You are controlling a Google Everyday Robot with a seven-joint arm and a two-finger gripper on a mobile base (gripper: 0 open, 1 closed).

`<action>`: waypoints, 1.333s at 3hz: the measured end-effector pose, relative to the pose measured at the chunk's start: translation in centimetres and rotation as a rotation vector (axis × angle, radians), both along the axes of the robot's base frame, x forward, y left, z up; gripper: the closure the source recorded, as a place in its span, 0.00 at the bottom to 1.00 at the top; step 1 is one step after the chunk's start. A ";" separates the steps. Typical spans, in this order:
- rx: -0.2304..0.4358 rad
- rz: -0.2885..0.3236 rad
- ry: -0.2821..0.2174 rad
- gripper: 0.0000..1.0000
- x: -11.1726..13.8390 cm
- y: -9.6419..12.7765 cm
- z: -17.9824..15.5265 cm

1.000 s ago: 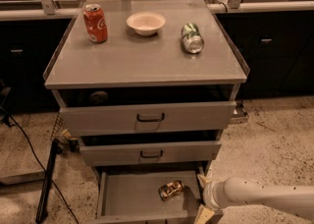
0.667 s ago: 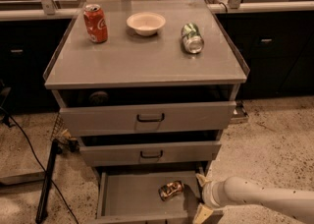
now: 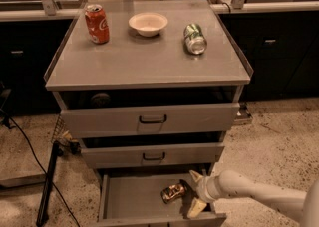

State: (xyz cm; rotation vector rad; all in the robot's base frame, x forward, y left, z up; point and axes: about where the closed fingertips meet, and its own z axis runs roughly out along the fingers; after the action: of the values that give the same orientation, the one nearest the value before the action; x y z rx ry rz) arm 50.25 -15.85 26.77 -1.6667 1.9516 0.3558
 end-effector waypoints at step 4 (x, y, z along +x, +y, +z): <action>0.092 0.048 0.007 0.18 3.2 2.0 -6.6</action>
Offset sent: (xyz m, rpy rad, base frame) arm 0.0338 0.0253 -0.0461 0.0694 0.0108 0.0421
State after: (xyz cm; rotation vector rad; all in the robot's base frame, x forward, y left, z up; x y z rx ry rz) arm 53.44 -13.83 20.18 -1.6571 1.8741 0.4632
